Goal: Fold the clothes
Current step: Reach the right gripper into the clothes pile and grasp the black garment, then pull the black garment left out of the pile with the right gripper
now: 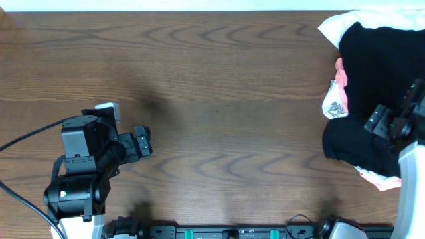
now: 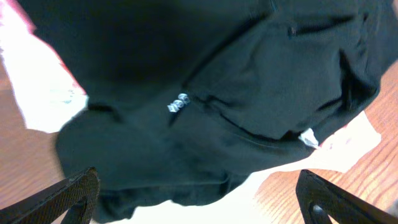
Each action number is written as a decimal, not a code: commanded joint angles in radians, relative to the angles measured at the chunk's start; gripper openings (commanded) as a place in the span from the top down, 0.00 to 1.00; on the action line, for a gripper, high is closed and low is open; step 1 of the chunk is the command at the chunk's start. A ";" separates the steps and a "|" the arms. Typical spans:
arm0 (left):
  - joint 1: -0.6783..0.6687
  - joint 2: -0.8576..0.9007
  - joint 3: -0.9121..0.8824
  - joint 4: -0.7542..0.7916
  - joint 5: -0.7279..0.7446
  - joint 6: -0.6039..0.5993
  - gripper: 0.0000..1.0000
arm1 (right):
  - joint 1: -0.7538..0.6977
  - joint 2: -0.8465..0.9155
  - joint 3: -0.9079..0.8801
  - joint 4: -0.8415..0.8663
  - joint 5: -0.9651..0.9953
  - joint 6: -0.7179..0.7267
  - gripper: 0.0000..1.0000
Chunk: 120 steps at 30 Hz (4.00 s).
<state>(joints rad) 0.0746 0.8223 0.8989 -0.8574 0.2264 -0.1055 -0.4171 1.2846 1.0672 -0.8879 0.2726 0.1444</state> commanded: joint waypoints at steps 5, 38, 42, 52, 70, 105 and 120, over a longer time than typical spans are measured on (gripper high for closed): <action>-0.003 -0.002 0.023 -0.002 0.005 -0.005 0.02 | -0.106 0.198 0.008 0.059 -0.012 -0.030 0.02; -0.003 -0.002 0.022 -0.002 0.004 -0.005 0.02 | -0.108 0.135 0.304 -0.155 -0.291 -0.029 0.99; -0.003 -0.002 0.022 -0.002 0.005 -0.005 0.02 | -0.061 0.067 0.398 -0.211 -0.307 -0.030 0.99; -0.003 -0.002 0.022 0.002 0.005 -0.005 0.02 | 0.121 0.015 0.430 -0.203 -0.315 -0.030 0.99; -0.003 -0.002 0.022 0.009 0.005 -0.005 0.02 | 0.507 0.113 0.507 0.313 -0.334 0.185 0.99; -0.003 0.000 0.022 0.008 0.005 -0.005 0.02 | 1.014 0.586 0.507 0.659 -0.307 0.198 0.99; -0.003 0.000 0.022 0.008 0.006 -0.005 0.02 | 1.051 0.600 0.576 0.781 -0.307 0.113 0.99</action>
<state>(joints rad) 0.0746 0.8230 0.8989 -0.8494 0.2295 -0.1055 0.6010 1.8957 1.6100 -0.1265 -0.0269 0.2779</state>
